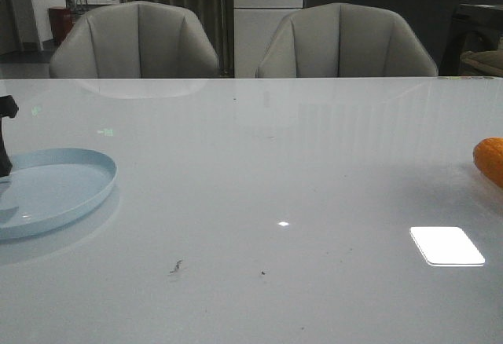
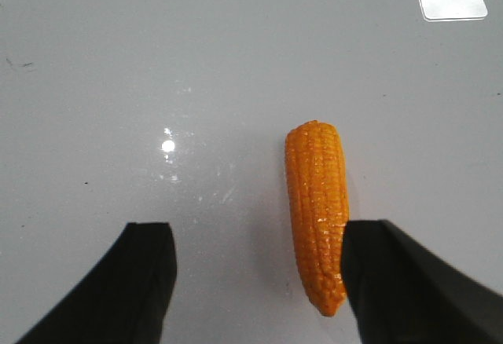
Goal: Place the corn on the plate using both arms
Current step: 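Grasp the rim of the light blue plate with the left gripper, then lift and carry the plate toward the table center with the left gripper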
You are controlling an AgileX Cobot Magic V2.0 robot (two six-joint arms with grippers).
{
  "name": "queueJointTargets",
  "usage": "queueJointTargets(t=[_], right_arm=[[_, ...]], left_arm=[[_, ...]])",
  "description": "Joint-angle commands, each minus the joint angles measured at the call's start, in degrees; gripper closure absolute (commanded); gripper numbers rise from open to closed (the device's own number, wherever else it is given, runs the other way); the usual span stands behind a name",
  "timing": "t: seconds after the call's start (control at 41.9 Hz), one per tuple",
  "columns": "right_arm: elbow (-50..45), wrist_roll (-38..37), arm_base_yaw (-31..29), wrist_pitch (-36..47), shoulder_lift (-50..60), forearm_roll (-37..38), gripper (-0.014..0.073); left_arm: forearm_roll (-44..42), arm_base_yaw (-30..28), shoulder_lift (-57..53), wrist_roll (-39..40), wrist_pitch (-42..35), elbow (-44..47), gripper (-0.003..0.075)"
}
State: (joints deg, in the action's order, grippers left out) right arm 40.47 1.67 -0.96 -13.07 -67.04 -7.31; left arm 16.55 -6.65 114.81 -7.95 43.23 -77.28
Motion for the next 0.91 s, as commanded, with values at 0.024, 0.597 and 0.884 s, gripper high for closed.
queueJointTargets(t=[0.024, 0.597, 0.884], right_arm=[[2.1, 0.5, -0.3, 3.5, 1.1, 0.3, 0.0042], [2.1, 0.5, -0.3, 3.5, 1.1, 0.3, 0.0042], [2.1, 0.5, -0.3, 3.5, 1.1, 0.3, 0.0042]], left_arm=[[0.8, 0.0, -2.8, 0.6, 0.5, -1.8, 0.0423], [0.8, 0.0, -2.8, 0.1, 1.7, -1.8, 0.0623], [10.5, 0.2, -3.3, -7.3, 8.2, -5.9, 0.0623]])
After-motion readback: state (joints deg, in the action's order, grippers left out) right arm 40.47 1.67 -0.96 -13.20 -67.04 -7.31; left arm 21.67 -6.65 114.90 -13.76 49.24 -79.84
